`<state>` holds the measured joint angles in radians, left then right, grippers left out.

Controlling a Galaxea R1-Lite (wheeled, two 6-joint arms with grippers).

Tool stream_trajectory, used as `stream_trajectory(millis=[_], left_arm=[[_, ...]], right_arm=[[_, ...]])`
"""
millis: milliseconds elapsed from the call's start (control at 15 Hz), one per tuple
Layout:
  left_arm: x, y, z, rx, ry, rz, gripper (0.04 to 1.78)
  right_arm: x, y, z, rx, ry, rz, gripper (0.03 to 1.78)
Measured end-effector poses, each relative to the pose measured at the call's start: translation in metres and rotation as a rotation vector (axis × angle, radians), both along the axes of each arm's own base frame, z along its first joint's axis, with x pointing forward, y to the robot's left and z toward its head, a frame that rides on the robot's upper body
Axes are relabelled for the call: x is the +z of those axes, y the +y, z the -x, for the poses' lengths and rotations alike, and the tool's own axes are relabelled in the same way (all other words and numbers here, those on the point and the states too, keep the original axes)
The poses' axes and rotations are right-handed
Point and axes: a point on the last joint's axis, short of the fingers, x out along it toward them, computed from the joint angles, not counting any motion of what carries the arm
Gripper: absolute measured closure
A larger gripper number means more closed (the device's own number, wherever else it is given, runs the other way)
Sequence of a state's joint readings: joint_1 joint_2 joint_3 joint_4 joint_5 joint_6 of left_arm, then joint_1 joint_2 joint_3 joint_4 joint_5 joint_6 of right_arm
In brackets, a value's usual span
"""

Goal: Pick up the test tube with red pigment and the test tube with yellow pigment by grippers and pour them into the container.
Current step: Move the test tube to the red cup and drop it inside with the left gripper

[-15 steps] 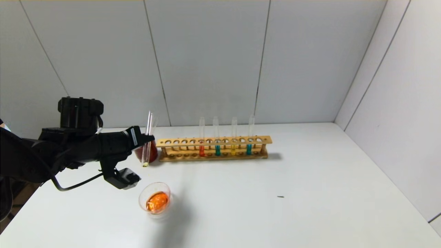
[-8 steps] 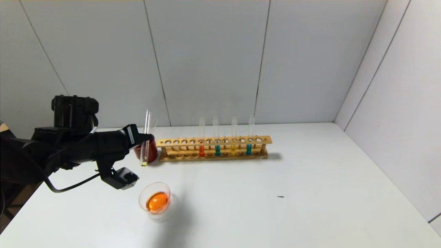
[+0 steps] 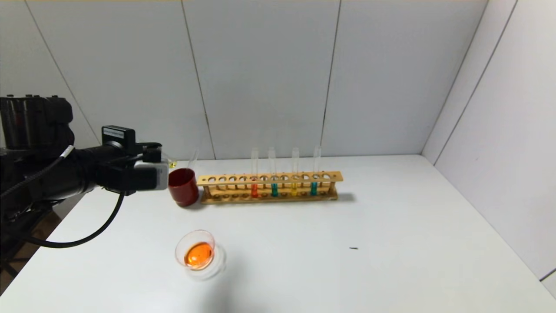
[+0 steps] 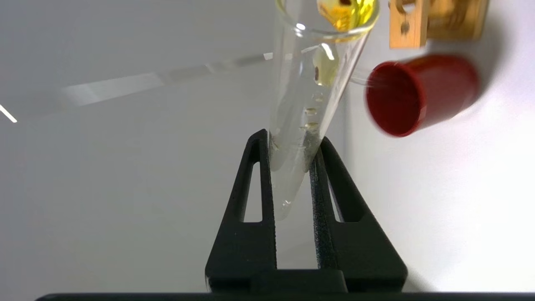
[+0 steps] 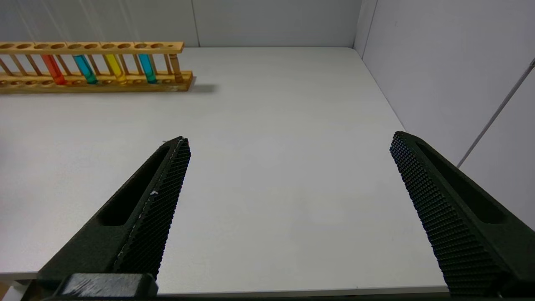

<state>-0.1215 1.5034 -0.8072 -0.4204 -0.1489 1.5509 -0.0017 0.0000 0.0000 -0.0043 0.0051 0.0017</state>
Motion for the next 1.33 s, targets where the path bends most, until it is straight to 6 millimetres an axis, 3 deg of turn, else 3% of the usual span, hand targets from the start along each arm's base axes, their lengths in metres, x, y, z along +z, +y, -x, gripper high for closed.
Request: stream_trajectory(millis=[333,600,733,1000,1333], left_arm=[[0.022,-0.004,-0.008,0.235,0.139,0.813,1.52],[0.016,-0.006,-0.041,0.345,0.216,1.344,1.52],[0.001,-0.005,-0.063,0.388,0.179,1.433,1.52],[-0.042,-0.001,-0.104,0.467,0.101,1.452,1.52],[-0.075,0.003,-0.121,0.536,0.146,1.426,1.52]], right_arm=[[0.0,0.0,0.0,0.001,0.0,0.0,0.06],[0.0,0.0,0.0,0.001,0.0,0.0,0.06],[0.0,0.0,0.0,0.0,0.0,0.0,0.06],[0.0,0.0,0.0,0.0,0.0,0.0,0.06],[0.0,0.0,0.0,0.0,0.0,0.0,0.06]])
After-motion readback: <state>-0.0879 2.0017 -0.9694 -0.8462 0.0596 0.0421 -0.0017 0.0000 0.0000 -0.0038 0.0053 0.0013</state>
